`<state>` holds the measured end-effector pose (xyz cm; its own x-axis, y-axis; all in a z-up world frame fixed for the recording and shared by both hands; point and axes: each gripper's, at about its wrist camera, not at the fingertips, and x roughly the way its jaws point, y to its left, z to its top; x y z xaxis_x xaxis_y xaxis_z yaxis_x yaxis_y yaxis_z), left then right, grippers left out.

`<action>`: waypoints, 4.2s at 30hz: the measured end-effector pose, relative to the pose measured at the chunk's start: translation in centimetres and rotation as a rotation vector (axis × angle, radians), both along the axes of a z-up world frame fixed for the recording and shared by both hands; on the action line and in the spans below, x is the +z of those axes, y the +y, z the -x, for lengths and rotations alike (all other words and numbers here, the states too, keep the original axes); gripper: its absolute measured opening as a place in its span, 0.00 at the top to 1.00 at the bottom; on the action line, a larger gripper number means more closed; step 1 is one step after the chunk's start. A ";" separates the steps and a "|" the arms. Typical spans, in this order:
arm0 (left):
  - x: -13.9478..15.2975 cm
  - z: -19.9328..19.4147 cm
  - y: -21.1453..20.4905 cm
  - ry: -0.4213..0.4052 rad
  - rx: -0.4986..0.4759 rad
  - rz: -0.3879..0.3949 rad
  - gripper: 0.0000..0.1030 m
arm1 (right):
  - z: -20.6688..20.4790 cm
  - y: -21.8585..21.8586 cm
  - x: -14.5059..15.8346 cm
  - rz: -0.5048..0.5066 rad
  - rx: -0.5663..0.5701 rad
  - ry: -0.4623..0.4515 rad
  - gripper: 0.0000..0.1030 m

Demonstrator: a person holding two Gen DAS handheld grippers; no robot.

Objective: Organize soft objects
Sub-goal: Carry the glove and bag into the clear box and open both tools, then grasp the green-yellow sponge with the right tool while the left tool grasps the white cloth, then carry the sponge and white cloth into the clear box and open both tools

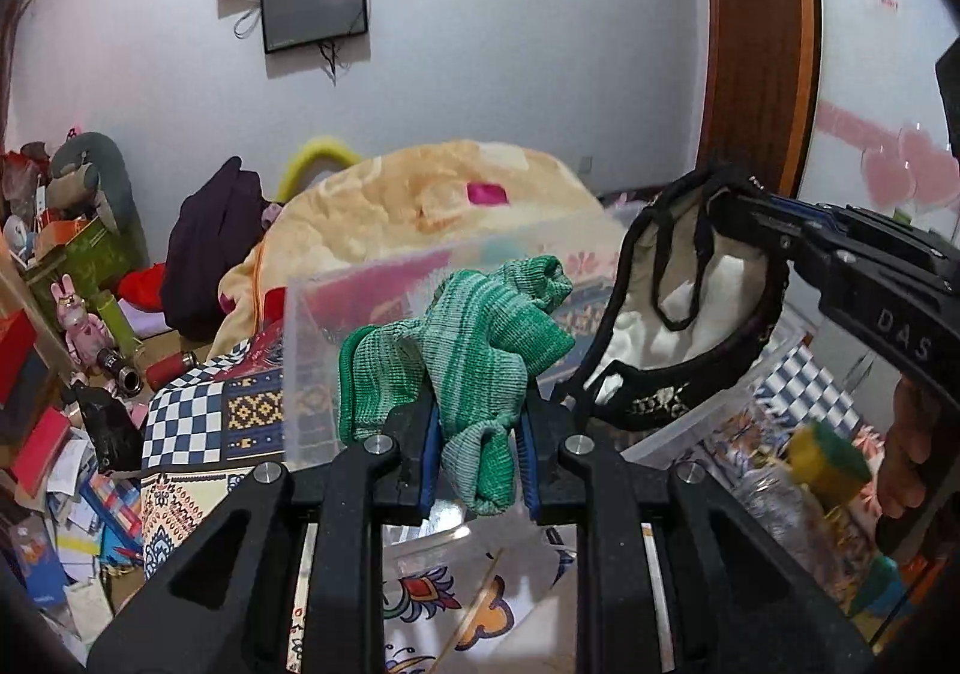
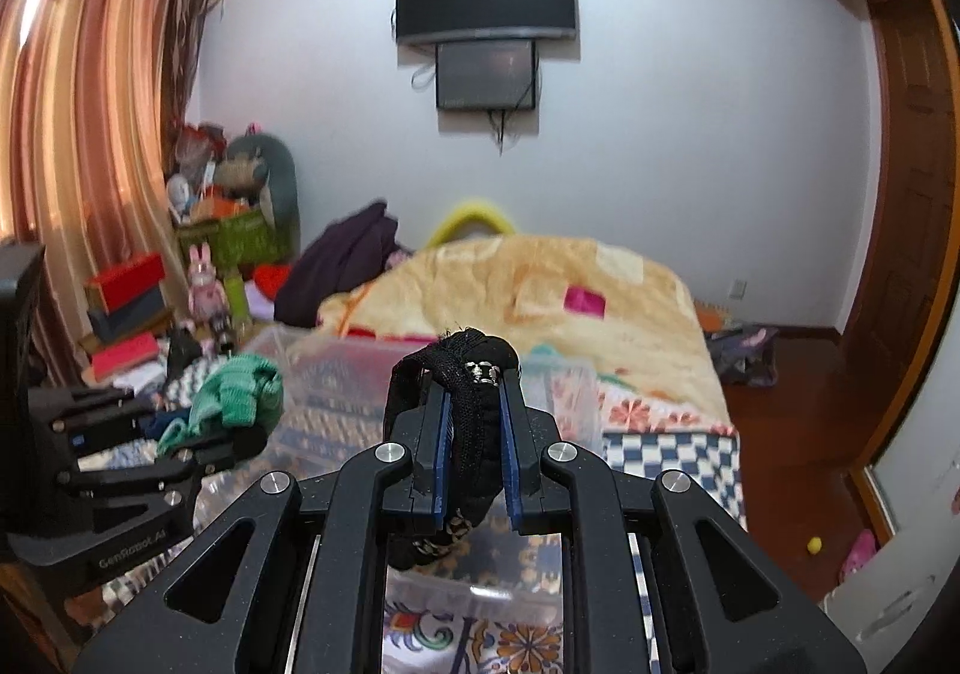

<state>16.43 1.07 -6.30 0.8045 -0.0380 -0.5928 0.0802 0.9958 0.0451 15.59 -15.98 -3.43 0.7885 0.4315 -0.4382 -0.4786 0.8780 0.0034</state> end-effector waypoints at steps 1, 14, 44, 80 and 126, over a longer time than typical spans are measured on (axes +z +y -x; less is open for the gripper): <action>-0.3 -0.3 -0.1 0.015 -0.002 -0.003 0.79 | -0.2 0.0 -0.1 0.010 0.002 0.011 0.87; -1.2 -0.8 -0.4 0.034 0.000 -0.031 0.43 | -1.8 -0.1 -2.2 0.111 0.048 0.176 0.86; -1.2 9.1 -3.0 0.013 -0.137 0.130 0.15 | 4.6 -5.2 -2.0 0.103 -0.021 0.079 0.20; -1.5 10.3 -2.0 -0.022 -0.063 0.183 0.86 | 5.9 -7.8 -3.6 -0.017 -0.030 0.188 0.68; 1.0 -0.2 1.7 -0.097 0.060 0.065 0.86 | -2.9 3.4 -2.3 0.164 0.102 0.170 0.68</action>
